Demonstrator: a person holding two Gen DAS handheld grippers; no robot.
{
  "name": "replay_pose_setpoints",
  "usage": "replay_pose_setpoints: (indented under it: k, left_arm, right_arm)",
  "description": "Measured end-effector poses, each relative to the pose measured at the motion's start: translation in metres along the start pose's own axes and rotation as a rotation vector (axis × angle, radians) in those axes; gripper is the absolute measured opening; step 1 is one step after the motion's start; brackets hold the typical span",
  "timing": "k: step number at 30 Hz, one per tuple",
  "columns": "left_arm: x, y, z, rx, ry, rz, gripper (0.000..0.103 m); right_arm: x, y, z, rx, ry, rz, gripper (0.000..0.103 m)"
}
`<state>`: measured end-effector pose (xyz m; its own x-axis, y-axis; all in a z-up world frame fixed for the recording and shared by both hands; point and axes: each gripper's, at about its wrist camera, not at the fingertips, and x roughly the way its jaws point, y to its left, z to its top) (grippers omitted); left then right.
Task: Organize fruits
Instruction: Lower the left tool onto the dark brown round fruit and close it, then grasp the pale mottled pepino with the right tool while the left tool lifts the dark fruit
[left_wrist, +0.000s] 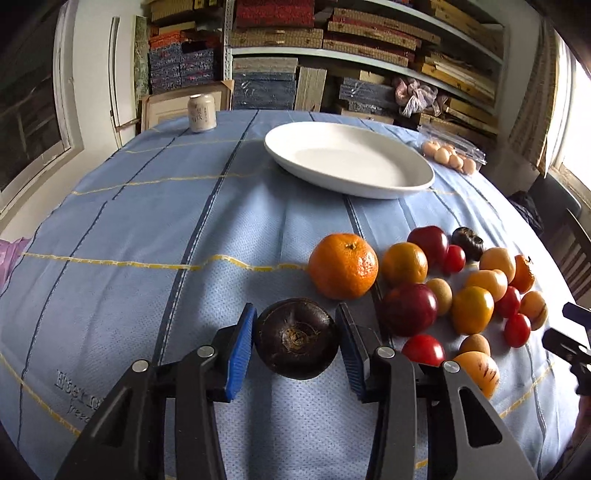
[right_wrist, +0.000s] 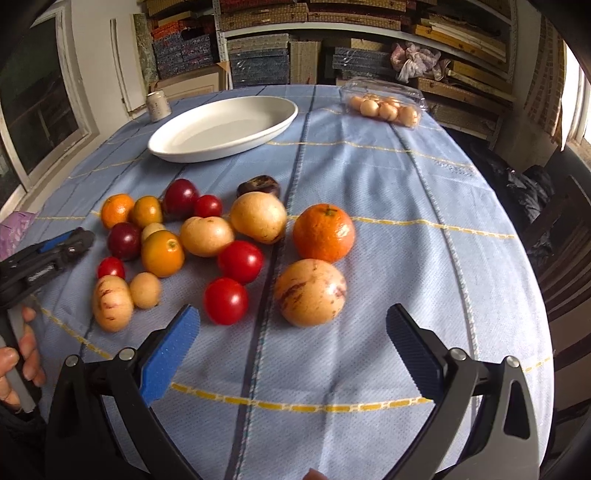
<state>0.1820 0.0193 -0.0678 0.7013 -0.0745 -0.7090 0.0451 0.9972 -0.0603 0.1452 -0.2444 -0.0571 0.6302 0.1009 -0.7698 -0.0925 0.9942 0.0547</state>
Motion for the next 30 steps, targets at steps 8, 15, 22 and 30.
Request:
replay_pose_setpoints:
  k: [8, 15, 22, 30]
  left_arm:
    - [0.001, -0.001, 0.0, 0.004, 0.003, -0.024, 0.044]
    - [0.0, 0.003, -0.001, -0.005, 0.006, -0.034, 0.044]
    - [0.001, 0.004, 0.0, -0.008, 0.008, -0.037, 0.044]
    - [-0.001, 0.003, 0.001, -0.004, 0.005, -0.038, 0.044]
  right_arm:
    - [0.025, -0.021, 0.009, 0.065, 0.046, 0.0, 0.096]
    - [0.039, -0.008, 0.011, -0.003, 0.08, -0.031, 0.046]
    - [0.032, -0.004, 0.011, -0.03, 0.021, -0.039, 0.045]
    - [0.014, -0.005, 0.02, -0.026, -0.009, 0.0, 0.045]
